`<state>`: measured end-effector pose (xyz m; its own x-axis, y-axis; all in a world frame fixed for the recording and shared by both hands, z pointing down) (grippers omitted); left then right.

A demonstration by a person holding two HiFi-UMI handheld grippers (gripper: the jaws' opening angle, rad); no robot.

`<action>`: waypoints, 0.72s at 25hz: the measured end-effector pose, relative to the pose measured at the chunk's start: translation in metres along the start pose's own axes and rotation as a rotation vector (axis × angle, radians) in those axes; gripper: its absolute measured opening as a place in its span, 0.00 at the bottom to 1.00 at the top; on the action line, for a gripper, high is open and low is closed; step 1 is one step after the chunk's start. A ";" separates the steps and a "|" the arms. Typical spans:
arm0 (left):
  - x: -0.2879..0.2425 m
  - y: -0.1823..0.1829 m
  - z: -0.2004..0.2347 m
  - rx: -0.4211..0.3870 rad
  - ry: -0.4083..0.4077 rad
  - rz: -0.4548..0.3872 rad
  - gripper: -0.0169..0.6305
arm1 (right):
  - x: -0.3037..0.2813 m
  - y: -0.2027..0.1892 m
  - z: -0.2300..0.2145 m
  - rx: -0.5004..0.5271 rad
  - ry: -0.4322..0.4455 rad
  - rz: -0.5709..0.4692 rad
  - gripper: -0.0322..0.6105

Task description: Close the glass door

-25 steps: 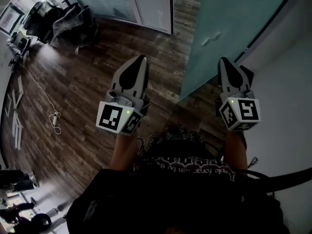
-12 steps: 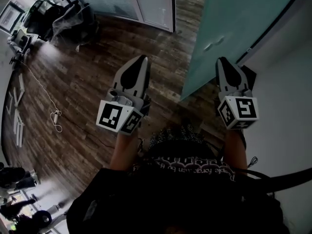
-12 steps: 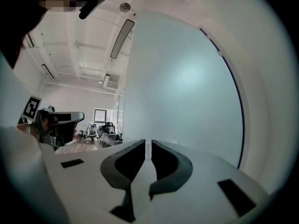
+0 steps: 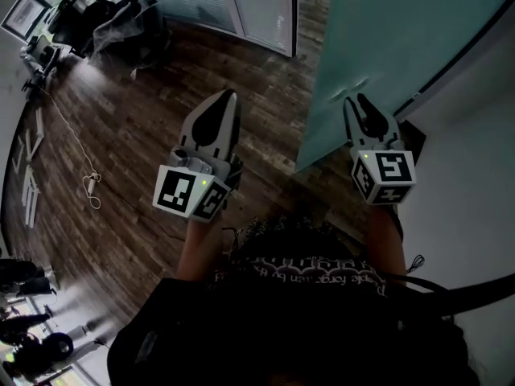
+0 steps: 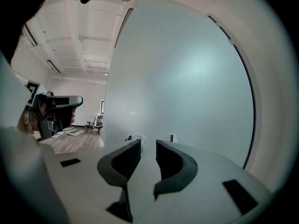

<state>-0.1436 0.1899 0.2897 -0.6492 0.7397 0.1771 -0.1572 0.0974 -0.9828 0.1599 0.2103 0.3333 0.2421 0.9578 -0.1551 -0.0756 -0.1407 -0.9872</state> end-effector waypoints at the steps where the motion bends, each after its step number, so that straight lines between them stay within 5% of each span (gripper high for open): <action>1: -0.001 0.001 -0.002 -0.003 0.007 0.002 0.03 | -0.003 -0.001 -0.003 0.002 0.005 0.006 0.18; 18: -0.018 -0.014 -0.016 -0.016 0.092 0.026 0.03 | -0.036 -0.006 -0.017 0.018 0.097 0.044 0.24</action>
<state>-0.1180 0.1857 0.2999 -0.5817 0.8000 0.1469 -0.1291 0.0875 -0.9878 0.1683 0.1722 0.3441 0.3305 0.9219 -0.2022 -0.1052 -0.1769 -0.9786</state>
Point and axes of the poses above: the fingertips, and each gripper's own axes: x backward along the fingers, z to its left, y out of its top, the point moved 10 cm from there along x, backward along the fingers
